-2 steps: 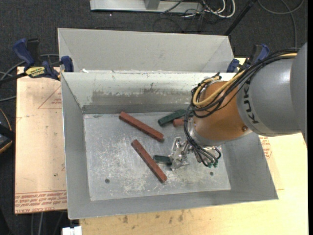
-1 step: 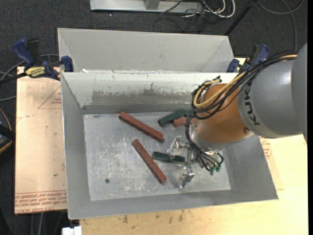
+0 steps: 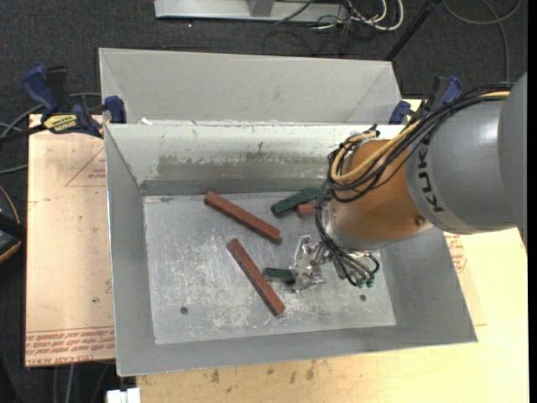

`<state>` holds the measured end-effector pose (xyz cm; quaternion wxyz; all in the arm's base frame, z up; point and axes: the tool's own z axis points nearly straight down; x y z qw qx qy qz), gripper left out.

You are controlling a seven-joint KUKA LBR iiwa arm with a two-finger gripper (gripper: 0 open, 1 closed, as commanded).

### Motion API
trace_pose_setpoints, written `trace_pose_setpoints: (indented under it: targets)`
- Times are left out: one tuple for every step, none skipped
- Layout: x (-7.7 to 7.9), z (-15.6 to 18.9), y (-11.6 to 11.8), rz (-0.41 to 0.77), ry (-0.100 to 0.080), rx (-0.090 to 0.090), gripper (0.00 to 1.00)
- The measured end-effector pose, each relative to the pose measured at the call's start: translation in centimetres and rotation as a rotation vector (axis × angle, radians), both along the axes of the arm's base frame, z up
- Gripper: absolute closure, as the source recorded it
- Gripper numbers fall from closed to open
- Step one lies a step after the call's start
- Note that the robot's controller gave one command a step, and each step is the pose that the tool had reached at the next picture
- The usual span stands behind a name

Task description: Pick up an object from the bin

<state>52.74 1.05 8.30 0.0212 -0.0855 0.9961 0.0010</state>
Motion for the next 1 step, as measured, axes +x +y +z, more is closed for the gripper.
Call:
trace_pose_setpoints:
  targets:
    - [-0.99,-0.1,-0.24,0.002,0.045,-0.006,0.0]
